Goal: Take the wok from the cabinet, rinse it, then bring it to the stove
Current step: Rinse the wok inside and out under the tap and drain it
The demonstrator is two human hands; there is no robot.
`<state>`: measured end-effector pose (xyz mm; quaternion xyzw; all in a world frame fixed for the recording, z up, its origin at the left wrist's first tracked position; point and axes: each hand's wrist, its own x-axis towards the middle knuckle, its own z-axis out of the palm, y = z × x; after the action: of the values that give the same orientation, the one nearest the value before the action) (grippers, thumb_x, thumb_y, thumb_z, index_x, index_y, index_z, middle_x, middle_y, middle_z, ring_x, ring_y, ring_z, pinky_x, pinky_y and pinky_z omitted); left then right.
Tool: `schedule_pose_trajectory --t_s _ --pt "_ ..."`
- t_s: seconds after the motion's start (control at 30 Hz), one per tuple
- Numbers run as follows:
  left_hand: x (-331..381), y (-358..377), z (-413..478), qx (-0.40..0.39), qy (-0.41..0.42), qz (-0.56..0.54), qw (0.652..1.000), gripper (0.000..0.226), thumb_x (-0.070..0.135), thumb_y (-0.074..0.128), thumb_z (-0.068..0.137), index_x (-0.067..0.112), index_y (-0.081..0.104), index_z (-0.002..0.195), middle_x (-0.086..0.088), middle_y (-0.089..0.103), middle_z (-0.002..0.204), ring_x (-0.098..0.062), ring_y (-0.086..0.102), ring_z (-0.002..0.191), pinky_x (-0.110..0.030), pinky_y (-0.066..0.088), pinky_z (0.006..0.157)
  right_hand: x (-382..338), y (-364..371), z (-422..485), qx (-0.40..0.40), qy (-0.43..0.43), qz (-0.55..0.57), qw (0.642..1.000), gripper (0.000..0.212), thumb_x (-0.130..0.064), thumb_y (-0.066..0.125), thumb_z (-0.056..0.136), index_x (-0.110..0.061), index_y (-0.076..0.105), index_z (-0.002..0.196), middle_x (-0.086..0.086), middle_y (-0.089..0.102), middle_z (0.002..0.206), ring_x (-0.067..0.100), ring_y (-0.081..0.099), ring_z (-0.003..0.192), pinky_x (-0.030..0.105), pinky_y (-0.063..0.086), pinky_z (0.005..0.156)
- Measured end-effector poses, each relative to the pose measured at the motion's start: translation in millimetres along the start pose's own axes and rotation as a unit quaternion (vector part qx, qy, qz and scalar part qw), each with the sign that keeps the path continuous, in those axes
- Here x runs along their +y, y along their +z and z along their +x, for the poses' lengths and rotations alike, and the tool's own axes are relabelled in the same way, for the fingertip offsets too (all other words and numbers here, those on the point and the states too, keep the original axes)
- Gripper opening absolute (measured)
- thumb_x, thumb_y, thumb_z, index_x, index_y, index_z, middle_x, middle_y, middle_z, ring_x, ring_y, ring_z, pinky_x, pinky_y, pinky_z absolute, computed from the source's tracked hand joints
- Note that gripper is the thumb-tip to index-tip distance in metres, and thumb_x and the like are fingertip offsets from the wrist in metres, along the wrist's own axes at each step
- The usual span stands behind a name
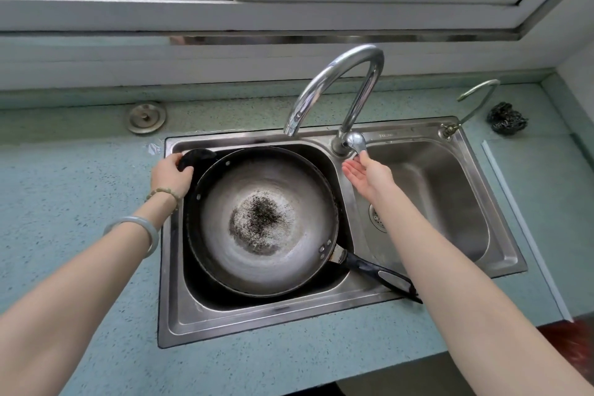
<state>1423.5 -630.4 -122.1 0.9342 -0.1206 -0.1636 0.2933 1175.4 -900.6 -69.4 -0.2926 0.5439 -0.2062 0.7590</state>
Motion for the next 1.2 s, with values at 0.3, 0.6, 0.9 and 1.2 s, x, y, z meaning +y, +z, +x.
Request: schedule_pose_trajectory --t_s 0.3,0.6,0.9,1.2 --pt "1.6 -4.0 -4.3 -0.019 -0.011 -0.009 1.000 0.045 0.012 0.053 0.088 0.004 0.052 0.132 -0.019 0.061 0.126 -0.036 0.054 0.118 -0.039 0.042 0.101 -7.2 5.3 5.2 0.032 -0.029 -0.021 0.999 0.024 -0.013 0.054 0.094 0.003 0.053 0.076 0.010 0.065 0.055 0.015 0.064 0.044 0.023 0.056 0.049" --pt "3.7 -0.8 -8.5 -0.031 -0.013 -0.017 0.999 0.047 0.015 0.053 0.088 0.004 0.050 0.133 -0.020 0.060 0.126 -0.036 0.055 0.116 -0.039 0.043 0.099 5.1 -4.9 -4.5 0.110 0.024 -0.054 0.992 0.034 -0.036 0.056 0.090 -0.005 0.049 0.102 0.012 0.050 0.083 0.026 0.056 0.069 0.034 0.054 0.060" --pt "25.2 0.4 -22.2 0.042 0.128 -0.003 0.991 0.035 0.014 0.054 0.088 0.003 0.058 0.120 -0.016 0.055 0.125 -0.030 0.044 0.123 -0.037 0.030 0.107 63.7 87.9 -51.9 -0.125 0.075 0.015 0.989 0.022 -0.009 0.042 0.096 0.000 0.057 0.082 0.015 0.058 0.082 0.024 0.058 0.075 0.030 0.050 0.073" --pt "11.8 -3.5 -13.6 -0.006 0.075 0.072 0.995 0.049 0.014 0.056 0.086 -0.002 0.047 0.131 -0.022 0.049 0.133 -0.035 0.040 0.127 -0.038 0.026 0.109 50.8 112.3 -44.2 -0.144 0.118 0.127 0.974 0.018 -0.002 0.038 0.095 0.005 0.053 0.088 0.020 0.053 0.089 0.027 0.058 0.078 0.032 0.060 0.061"
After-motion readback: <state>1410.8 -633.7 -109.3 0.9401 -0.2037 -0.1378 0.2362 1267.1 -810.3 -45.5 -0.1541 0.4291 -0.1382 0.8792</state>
